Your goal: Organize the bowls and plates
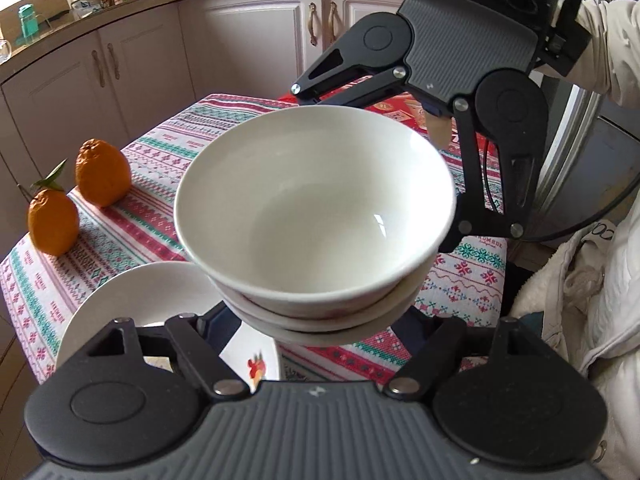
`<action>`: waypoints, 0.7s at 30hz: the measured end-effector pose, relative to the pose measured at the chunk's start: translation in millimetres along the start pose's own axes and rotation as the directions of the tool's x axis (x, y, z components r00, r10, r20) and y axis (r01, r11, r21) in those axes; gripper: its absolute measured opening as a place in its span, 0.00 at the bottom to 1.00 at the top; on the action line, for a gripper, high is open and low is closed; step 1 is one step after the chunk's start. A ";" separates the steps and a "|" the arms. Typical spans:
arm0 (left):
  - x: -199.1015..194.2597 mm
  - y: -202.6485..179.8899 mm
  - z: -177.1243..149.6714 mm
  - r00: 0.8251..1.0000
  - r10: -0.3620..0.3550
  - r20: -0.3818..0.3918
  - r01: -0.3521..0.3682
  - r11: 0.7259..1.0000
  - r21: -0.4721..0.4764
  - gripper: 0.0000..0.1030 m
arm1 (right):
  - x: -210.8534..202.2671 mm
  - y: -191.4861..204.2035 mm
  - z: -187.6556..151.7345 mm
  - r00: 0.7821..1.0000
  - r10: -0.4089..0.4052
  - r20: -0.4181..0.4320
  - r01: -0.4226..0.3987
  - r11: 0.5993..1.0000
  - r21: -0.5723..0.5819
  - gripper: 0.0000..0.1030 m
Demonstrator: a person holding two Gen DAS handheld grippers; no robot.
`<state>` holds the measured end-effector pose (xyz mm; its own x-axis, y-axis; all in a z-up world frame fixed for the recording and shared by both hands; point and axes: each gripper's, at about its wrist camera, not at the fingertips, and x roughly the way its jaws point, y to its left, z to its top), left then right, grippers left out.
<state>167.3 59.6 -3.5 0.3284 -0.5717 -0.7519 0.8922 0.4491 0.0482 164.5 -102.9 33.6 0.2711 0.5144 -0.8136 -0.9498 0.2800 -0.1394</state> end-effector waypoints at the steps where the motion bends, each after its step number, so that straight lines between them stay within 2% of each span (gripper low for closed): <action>1: -3.6 2.2 -2.6 1.000 0.012 0.002 -0.012 1.000 -0.006 0.78 | 2.5 -0.4 5.0 1.000 0.002 0.002 -0.002 1.000 -0.011 0.84; 11: -21.0 39.4 -29.8 0.994 0.104 -0.011 -0.105 0.991 -0.081 0.78 | 44.1 -16.5 52.1 0.999 0.033 0.005 -0.032 0.994 -0.104 0.84; 21: -12.9 71.4 -46.3 0.989 0.134 -0.060 -0.140 0.983 -0.121 0.78 | 85.7 -36.8 66.9 0.998 0.066 0.003 -0.065 0.993 -0.097 0.84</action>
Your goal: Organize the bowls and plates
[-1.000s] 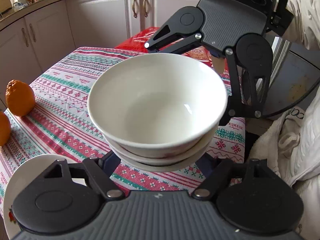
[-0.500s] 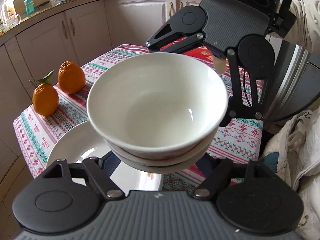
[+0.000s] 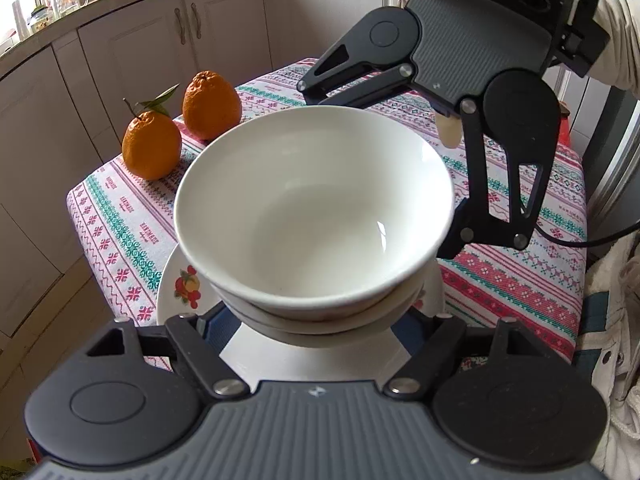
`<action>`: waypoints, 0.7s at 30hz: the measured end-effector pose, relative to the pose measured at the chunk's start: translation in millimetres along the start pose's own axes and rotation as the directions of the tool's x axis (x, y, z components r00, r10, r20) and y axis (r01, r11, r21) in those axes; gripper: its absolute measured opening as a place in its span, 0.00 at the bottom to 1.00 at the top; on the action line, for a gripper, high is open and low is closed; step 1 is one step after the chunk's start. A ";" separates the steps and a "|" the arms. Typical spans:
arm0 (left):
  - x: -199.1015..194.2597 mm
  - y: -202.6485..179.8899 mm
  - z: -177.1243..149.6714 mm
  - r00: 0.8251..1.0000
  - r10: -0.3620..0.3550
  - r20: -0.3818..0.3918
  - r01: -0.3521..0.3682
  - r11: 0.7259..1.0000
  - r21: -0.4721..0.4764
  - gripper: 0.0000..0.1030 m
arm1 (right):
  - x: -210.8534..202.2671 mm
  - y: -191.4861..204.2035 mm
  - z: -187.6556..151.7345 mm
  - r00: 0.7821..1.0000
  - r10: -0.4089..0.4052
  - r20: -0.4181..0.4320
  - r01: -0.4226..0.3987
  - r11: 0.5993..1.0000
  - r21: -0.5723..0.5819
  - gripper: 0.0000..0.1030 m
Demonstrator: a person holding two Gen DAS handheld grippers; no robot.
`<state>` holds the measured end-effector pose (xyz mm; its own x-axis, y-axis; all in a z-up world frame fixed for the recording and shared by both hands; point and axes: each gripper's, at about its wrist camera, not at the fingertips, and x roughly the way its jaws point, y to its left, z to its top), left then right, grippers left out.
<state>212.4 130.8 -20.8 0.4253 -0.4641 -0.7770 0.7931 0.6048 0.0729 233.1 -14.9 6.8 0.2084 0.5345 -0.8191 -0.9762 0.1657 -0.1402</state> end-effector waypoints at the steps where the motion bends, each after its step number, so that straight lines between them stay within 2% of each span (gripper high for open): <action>1: 1.1 2.9 -1.0 1.000 -0.001 -0.005 0.001 1.000 -0.003 0.78 | 2.6 -1.3 0.5 1.000 0.004 0.001 -0.004 1.000 0.004 0.84; 21: 2.7 12.6 -2.6 1.000 0.012 -0.019 -0.012 1.000 -0.020 0.79 | 27.0 -30.7 -4.7 0.997 0.071 0.020 -0.073 0.994 0.084 0.84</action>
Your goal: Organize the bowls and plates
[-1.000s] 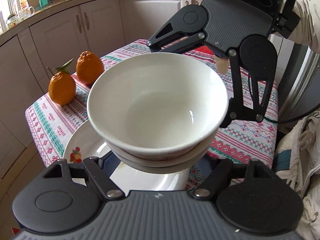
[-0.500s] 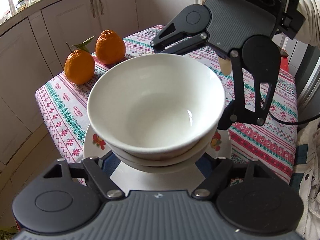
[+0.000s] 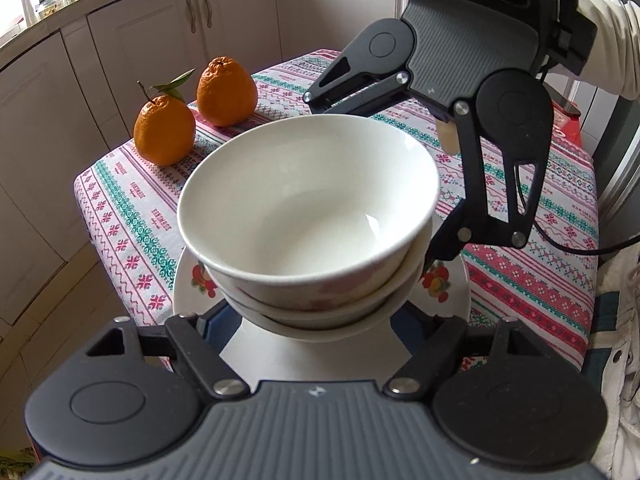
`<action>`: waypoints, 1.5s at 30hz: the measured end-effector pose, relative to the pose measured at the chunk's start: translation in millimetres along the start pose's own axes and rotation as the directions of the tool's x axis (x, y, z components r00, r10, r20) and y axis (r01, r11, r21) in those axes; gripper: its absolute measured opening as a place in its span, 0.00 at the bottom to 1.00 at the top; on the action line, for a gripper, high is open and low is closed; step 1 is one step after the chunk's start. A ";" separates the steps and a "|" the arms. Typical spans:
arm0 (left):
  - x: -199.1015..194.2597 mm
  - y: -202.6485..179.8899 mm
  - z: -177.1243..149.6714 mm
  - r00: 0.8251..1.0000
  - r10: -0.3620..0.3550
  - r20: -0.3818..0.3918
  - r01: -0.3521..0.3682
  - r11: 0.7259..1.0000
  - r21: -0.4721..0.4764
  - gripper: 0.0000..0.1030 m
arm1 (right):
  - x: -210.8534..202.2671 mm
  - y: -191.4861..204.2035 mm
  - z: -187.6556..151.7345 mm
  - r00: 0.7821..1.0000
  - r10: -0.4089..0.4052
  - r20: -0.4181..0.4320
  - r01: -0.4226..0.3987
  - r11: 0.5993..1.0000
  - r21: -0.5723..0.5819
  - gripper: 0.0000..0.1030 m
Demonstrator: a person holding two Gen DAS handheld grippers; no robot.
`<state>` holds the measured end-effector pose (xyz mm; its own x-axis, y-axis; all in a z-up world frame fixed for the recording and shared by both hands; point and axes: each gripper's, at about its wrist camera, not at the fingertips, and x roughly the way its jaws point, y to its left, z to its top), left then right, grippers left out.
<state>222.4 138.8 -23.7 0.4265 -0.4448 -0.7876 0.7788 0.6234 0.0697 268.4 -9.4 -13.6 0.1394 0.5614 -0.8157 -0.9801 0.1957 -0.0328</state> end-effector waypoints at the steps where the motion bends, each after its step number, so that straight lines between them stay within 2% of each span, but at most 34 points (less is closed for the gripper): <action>1: -0.2 -0.9 -0.1 1.000 0.003 0.001 -0.003 1.000 0.001 0.79 | 0.0 0.2 -0.3 1.000 -0.001 0.001 0.001 1.000 0.001 0.84; 3: -1.5 -3.2 -0.7 1.000 0.014 0.009 -0.014 1.000 0.008 0.81 | -0.4 2.0 -1.0 1.000 -0.007 0.002 0.007 1.000 0.003 0.85; 5: -5.3 -6.5 -1.3 0.999 0.033 0.037 -0.033 0.999 0.007 0.93 | -2.9 5.6 -1.7 1.000 -0.010 0.008 0.010 1.000 0.006 0.91; 6: -7.5 -8.6 -1.8 0.998 0.043 0.047 -0.044 0.999 0.007 0.95 | -5.2 8.0 -2.5 1.000 -0.014 0.014 0.014 1.000 0.006 0.93; 9: -13.2 -14.3 -4.8 0.996 0.067 0.058 -0.067 0.998 -0.012 0.96 | -14.9 18.0 -4.1 0.999 -0.049 0.014 0.049 0.999 0.006 0.96; 12: -22.7 -25.5 -11.4 0.988 0.127 0.084 -0.125 0.992 -0.037 0.96 | -28.0 31.8 -7.0 0.994 -0.105 0.018 0.105 0.994 0.011 0.96; 15: -37.2 -41.2 -19.4 0.966 0.219 0.135 -0.208 0.974 -0.087 0.98 | -43.5 48.9 -11.5 0.983 -0.181 0.022 0.180 0.983 0.040 0.98; 17: -48.6 -54.7 -25.2 0.943 0.280 0.178 -0.260 0.957 -0.126 1.00 | -53.7 60.5 -15.3 0.967 -0.254 0.021 0.252 0.964 0.083 0.98; 19: -56.6 -64.2 -26.7 0.918 0.342 0.199 -0.307 0.933 -0.187 0.99 | -62.9 70.5 -18.7 0.948 -0.318 0.015 0.311 0.936 0.165 1.00; 21: -64.6 -73.8 -28.1 0.897 0.396 0.197 -0.335 0.899 -0.282 0.99 | -70.4 79.8 -23.0 0.919 -0.393 -0.002 0.380 0.886 0.265 1.00; 23: -71.2 -83.3 -29.2 0.878 0.443 0.183 -0.354 0.856 -0.377 0.99 | -75.8 89.7 -28.4 0.877 -0.479 -0.041 0.461 0.814 0.354 1.00; 26: -81.1 -100.6 -30.7 0.833 0.529 0.161 -0.389 0.768 -0.509 0.99 | -82.5 105.7 -39.4 0.809 -0.582 -0.084 0.549 0.695 0.463 1.00; 30: -89.2 -124.0 -30.8 0.768 0.632 0.102 -0.437 0.634 -0.638 0.99 | -102.9 125.8 -55.8 0.771 -0.632 -0.071 0.532 0.579 0.617 1.00; 32: -91.2 -136.3 -30.7 0.754 0.653 0.071 -0.455 0.597 -0.660 0.99 | -111.1 140.6 -61.0 0.747 -0.661 -0.068 0.526 0.526 0.668 1.00; 33: -92.5 -142.3 -30.3 0.749 0.660 0.058 -0.462 0.583 -0.668 0.99 | -115.7 147.0 -63.5 0.735 -0.675 -0.064 0.524 0.506 0.685 1.00; 35: -96.9 -156.0 -30.6 0.749 0.661 0.049 -0.465 0.576 -0.672 0.99 | -123.5 160.2 -67.9 0.717 -0.695 -0.062 0.522 0.475 0.709 1.00; 37: -101.2 -165.3 -29.6 0.749 0.661 0.051 -0.459 0.572 -0.680 0.99 | -127.9 170.9 -70.6 0.706 -0.705 -0.062 0.526 0.465 0.712 1.00; 39: -105.4 -173.4 -29.6 0.745 0.664 0.059 -0.448 0.565 -0.693 0.99 | -129.1 181.1 -72.5 0.685 -0.725 -0.074 0.549 0.448 0.706 1.00; 42: -106.3 -181.1 -25.9 0.736 0.676 0.044 -0.468 0.554 -0.688 0.99 | -130.6 192.5 -75.9 0.679 -0.730 -0.075 0.550 0.439 0.711 1.00; 44: -106.9 -186.8 -23.7 0.721 0.692 0.037 -0.491 0.547 -0.678 0.99 | -132.3 197.2 -77.6 0.677 -0.733 -0.067 0.545 0.438 0.715 1.00; 45: -107.1 -187.7 -22.6 0.714 0.699 0.032 -0.500 0.542 -0.675 0.99 | -132.9 199.7 -77.9 0.669 -0.740 -0.069 0.552 0.432 0.713 1.00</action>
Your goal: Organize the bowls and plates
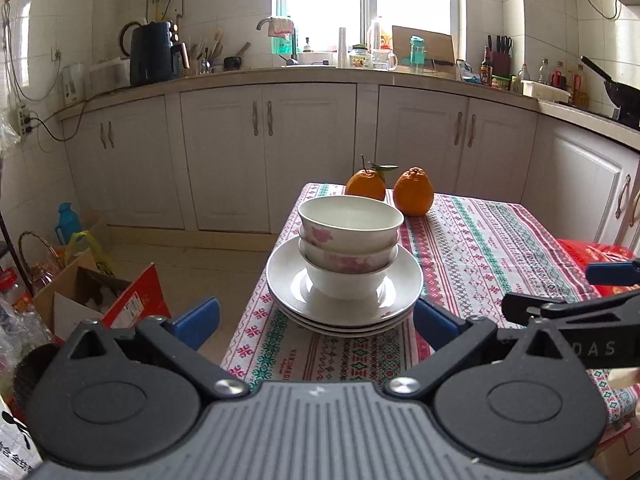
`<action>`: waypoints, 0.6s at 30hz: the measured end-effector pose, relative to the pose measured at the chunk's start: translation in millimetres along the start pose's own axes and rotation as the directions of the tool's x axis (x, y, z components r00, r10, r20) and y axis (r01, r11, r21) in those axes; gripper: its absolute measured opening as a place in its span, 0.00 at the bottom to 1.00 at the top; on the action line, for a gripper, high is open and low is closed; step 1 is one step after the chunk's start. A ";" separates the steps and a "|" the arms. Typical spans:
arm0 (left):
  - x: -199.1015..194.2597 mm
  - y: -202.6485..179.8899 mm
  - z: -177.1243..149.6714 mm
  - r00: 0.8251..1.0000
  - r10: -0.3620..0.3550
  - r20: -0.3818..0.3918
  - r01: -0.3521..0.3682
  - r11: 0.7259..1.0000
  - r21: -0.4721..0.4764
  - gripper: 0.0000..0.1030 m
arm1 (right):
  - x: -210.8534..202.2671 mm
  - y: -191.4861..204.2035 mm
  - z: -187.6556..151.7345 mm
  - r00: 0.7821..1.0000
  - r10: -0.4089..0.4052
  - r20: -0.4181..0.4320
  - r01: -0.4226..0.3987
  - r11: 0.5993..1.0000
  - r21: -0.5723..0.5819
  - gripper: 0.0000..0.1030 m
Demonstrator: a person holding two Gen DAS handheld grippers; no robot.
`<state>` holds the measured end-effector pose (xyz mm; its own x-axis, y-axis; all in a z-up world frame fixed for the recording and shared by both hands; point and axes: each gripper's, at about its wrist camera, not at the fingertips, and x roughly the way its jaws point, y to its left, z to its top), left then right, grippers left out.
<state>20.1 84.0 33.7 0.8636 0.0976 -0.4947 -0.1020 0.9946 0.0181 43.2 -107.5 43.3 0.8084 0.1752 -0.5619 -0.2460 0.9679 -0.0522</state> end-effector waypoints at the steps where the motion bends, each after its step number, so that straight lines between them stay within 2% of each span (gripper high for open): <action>1: -2.4 -2.2 -0.8 1.000 0.010 0.004 -0.010 1.000 0.006 0.99 | -2.3 0.4 -0.8 1.000 -0.006 0.005 0.006 1.000 -0.002 1.00; 9: -7.0 -9.5 -2.3 0.999 0.028 0.015 -0.028 0.999 0.019 1.00 | -7.5 0.5 -1.3 0.999 -0.045 0.028 0.045 0.999 -0.002 1.00; 18: -7.2 -7.9 -2.2 1.000 0.025 0.004 -0.025 1.000 0.004 0.99 | -8.3 2.0 -1.1 0.998 -0.050 0.032 0.051 0.999 -0.002 1.00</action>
<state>13.6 75.4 35.2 0.8625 0.1229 -0.4908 -0.1218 0.9920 0.0344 35.4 -107.2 47.0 0.8366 0.1319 -0.5318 -0.2057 0.9752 -0.0818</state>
